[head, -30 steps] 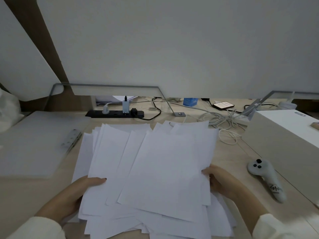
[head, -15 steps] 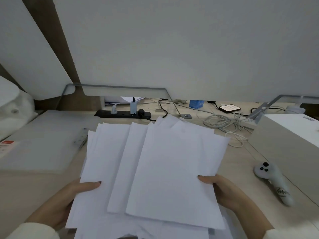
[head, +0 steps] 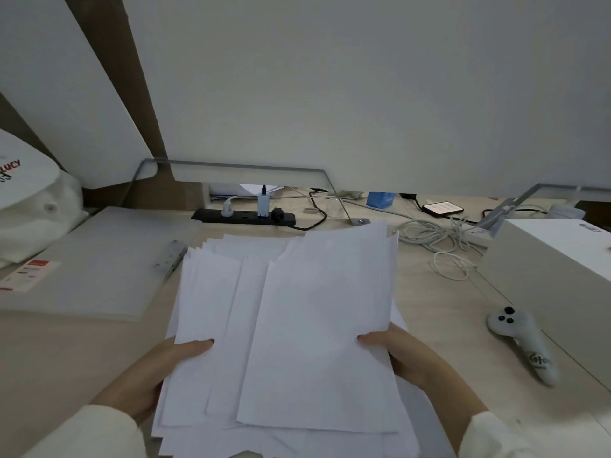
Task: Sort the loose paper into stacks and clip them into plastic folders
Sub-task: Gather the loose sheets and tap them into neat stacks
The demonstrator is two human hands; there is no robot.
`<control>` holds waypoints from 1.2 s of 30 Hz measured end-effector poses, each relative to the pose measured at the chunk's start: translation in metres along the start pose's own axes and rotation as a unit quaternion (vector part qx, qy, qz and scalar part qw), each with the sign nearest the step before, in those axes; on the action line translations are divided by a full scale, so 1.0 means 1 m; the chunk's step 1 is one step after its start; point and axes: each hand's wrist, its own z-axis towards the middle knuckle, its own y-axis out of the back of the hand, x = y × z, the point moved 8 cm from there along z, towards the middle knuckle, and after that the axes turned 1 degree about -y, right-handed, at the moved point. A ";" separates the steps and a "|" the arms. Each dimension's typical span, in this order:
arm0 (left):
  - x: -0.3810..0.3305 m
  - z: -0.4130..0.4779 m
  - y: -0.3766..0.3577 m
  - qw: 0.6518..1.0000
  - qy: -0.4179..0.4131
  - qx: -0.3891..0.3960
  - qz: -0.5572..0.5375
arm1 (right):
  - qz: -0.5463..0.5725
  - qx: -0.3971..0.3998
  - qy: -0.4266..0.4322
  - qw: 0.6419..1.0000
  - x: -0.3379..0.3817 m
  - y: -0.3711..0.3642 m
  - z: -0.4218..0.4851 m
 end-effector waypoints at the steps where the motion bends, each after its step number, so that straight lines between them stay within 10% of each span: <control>1: 0.000 -0.001 -0.002 1.000 -0.004 0.009 -0.005 | -0.016 -0.030 0.001 0.999 0.001 0.003 0.003; 10: -0.012 -0.013 -0.002 0.998 -0.021 0.052 -0.034 | -0.078 -0.002 -0.030 0.996 0.017 0.001 -0.001; 21: 0.003 0.005 0.019 0.999 -0.010 -0.044 -0.013 | -0.203 -0.278 0.061 0.937 0.046 0.038 -0.007; 36: -0.002 -0.010 0.014 0.996 0.012 -0.090 0.007 | -0.002 -0.322 0.235 0.917 0.179 0.081 -0.116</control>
